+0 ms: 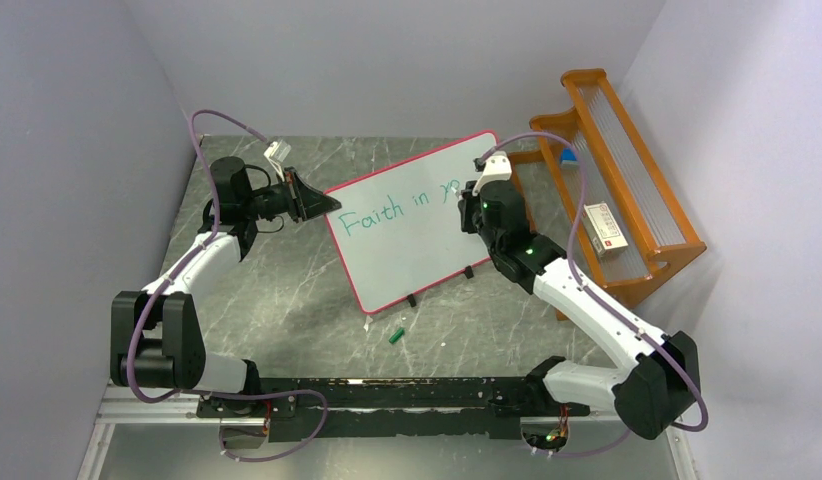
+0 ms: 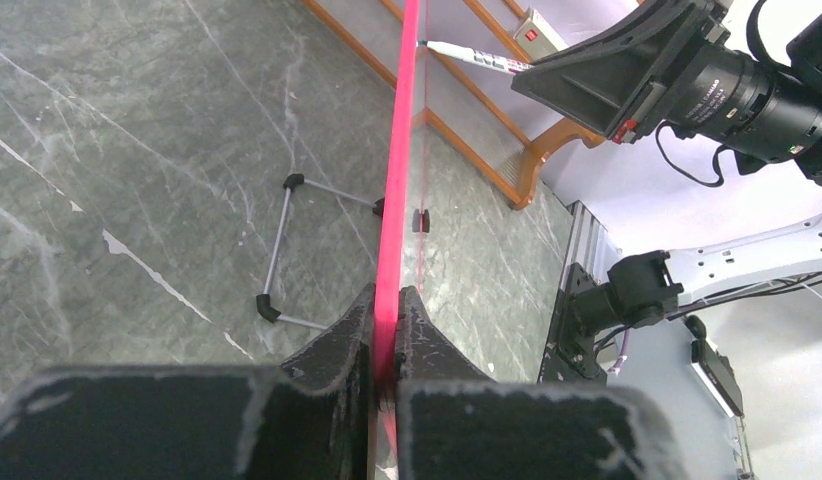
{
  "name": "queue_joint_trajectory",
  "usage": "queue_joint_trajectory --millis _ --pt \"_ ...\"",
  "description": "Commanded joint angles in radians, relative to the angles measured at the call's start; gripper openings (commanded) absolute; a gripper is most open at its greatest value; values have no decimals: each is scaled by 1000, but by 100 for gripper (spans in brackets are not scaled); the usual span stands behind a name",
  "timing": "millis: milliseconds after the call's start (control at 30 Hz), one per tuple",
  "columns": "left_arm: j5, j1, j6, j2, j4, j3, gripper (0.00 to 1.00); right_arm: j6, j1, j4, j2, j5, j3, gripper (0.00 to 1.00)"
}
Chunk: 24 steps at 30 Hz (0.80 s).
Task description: Write a sentence on the whiteboard
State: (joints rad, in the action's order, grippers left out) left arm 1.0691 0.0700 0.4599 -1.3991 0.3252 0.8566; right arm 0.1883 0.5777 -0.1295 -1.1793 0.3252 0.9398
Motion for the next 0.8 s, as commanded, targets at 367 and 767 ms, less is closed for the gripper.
queue_joint_trajectory --millis 367,767 --pt "-18 25 -72 -26 -95 -7 5 -27 -35 31 36 50 -8 0" --pt "-19 25 -76 -27 -99 -8 5 -36 -46 67 -5 12 18 0"
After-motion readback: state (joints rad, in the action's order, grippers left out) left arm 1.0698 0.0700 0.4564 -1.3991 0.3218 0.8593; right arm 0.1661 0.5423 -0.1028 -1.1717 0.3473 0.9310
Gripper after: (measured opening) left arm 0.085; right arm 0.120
